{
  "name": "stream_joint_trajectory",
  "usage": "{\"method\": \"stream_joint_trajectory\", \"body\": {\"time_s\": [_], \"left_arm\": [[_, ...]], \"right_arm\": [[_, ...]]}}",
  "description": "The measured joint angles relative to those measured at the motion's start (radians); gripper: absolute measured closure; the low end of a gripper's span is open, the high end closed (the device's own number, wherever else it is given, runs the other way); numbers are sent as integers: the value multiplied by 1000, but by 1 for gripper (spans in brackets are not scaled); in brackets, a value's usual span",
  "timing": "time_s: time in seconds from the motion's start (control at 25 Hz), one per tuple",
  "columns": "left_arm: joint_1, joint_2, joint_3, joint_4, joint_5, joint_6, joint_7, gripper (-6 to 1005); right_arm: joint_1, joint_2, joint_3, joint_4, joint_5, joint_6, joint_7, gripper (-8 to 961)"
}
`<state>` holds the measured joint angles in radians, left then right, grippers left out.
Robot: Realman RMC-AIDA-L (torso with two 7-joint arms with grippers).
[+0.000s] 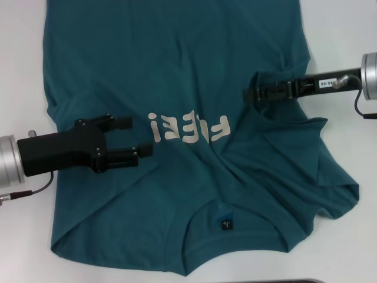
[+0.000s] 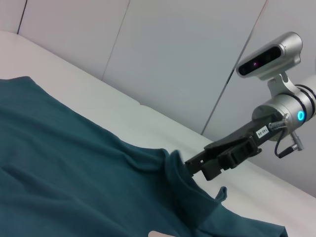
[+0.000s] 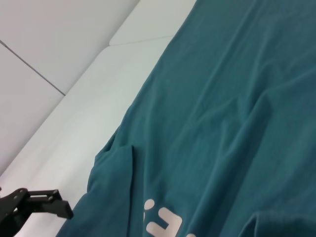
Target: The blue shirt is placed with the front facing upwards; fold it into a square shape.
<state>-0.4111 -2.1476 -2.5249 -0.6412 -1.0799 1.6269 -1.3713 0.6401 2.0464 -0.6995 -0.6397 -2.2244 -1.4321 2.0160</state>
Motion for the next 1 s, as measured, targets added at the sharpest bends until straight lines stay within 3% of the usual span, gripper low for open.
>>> {"method": "stream_joint_trajectory", "body": {"time_s": [0.56, 0.68, 1.0], "left_arm": [[0, 0, 0, 0, -2, -1, 0, 93], [1, 0, 0, 0, -3, -1, 0, 94], [3, 0, 0, 1, -4, -1, -1, 93]], "right_arm": [[47, 17, -23, -1, 0, 38, 3, 222], [26, 1, -18, -7, 0, 36, 5, 223], [-86, -71, 11, -9, 15, 9, 19, 225]]}}
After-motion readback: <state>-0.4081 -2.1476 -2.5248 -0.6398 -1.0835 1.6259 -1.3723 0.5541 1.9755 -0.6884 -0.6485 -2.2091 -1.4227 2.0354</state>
